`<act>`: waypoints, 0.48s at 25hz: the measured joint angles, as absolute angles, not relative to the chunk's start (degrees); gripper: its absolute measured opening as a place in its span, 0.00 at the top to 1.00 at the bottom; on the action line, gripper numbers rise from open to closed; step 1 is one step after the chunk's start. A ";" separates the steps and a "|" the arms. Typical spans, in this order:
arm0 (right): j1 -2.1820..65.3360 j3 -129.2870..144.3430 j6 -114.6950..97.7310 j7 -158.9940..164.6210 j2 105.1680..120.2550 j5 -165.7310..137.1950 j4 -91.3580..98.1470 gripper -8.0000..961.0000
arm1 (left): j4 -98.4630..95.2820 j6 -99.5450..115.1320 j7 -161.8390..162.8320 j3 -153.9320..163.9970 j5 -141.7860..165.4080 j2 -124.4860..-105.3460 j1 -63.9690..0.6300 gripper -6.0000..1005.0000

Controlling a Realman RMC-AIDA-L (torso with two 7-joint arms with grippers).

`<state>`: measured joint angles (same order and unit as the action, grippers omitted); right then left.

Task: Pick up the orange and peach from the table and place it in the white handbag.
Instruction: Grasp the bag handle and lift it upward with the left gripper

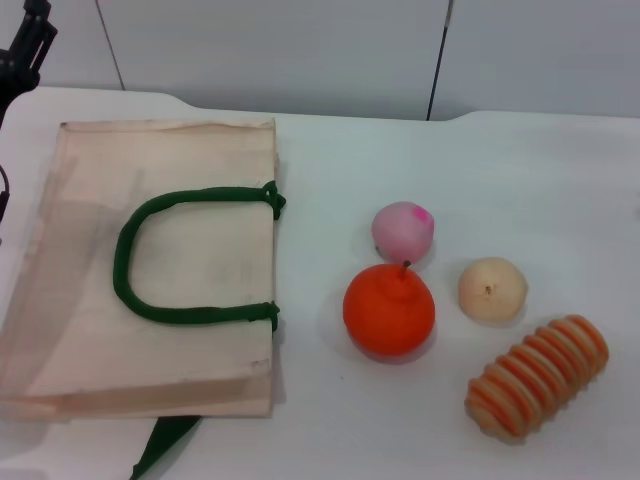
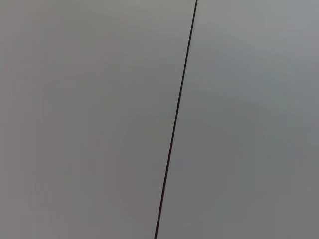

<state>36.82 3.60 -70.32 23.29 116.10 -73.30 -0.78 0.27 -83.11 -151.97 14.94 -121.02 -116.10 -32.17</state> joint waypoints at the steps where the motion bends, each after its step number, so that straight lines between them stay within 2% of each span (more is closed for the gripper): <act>1: 36.82 3.60 -70.31 23.29 116.10 -73.30 -0.78 0.11 | 0.26 -83.11 -151.96 14.94 -121.02 -116.10 -32.17 0.13; 12: 36.82 3.60 -70.31 23.29 116.10 -73.06 -0.86 0.11 | 0.26 -82.48 -151.94 14.95 -121.02 -116.10 -32.17 0.13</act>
